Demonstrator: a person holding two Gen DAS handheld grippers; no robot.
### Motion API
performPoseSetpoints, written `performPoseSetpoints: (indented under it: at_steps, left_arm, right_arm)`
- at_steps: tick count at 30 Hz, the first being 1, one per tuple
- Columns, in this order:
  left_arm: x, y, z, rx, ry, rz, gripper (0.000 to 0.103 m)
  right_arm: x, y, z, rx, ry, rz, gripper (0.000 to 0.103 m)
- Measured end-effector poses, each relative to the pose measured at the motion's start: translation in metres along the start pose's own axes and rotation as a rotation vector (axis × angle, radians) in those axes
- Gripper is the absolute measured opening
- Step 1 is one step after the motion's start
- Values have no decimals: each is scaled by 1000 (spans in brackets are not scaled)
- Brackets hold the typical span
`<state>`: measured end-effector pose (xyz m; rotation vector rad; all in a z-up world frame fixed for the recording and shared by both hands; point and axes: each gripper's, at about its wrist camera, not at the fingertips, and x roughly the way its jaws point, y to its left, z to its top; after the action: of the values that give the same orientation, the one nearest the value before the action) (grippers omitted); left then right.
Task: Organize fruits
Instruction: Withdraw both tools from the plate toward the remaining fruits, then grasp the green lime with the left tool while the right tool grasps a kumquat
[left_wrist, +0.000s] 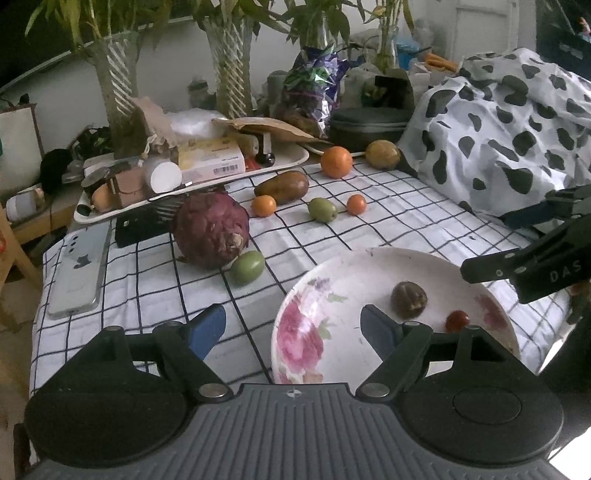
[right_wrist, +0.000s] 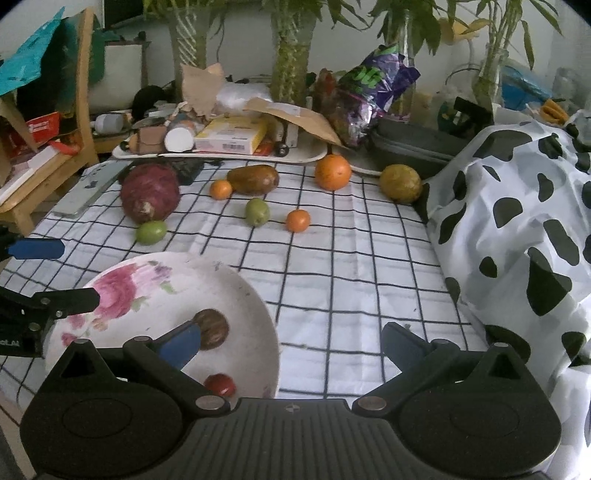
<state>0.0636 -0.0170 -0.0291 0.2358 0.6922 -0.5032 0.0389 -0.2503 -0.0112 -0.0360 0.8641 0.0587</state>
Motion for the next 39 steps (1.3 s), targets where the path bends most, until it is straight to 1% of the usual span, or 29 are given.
performPoseSetpoints:
  at_steps: [2, 7, 13, 14, 16, 17, 18, 21, 26, 28, 29, 30, 34, 39]
  left_arm:
    - [8, 3, 3, -1, 11, 15, 79]
    - [26, 12, 9, -23, 24, -3, 79]
    - [43, 31, 19, -123, 28, -57, 78]
    - [46, 36, 20, -147, 30, -67, 77]
    - [51, 43, 23, -193, 32, -86, 70]
    - [55, 48, 24, -218, 39, -95, 64]
    - [59, 51, 25, -238, 45, -102, 61]
    - [69, 60, 28, -271, 56, -95, 58]
    - [83, 64, 33, -246, 72, -84, 54]
    - [89, 63, 34, -216, 85, -82, 47]
    - [93, 62, 35, -201, 96, -82, 40]
    - [96, 61, 35, -188, 103, -77, 38]
    - [98, 58, 35, -149, 102, -54, 37]
    - [96, 54, 36, -119, 91, -56, 37]
  right_arm:
    - [6, -3, 3, 4, 4, -9, 103]
    - [19, -6, 12, -5, 10, -30, 103]
    - [33, -7, 23, -25, 12, -29, 103]
    - [35, -7, 25, -27, 12, -29, 103]
    - [40, -7, 29, -31, 13, -26, 103]
    - [42, -8, 31, -33, 13, -26, 103]
    - [44, -8, 33, -35, 12, -26, 103]
    - [51, -10, 39, -39, 11, -25, 103]
    - [60, -11, 46, -51, 13, -26, 103]
    - [64, -12, 49, -58, 15, -26, 103]
    - [66, -12, 50, -61, 16, -28, 103]
    - [67, -12, 51, -65, 18, -31, 103]
    - [73, -13, 55, -72, 21, -32, 103]
    - [76, -12, 58, -84, 20, -34, 103]
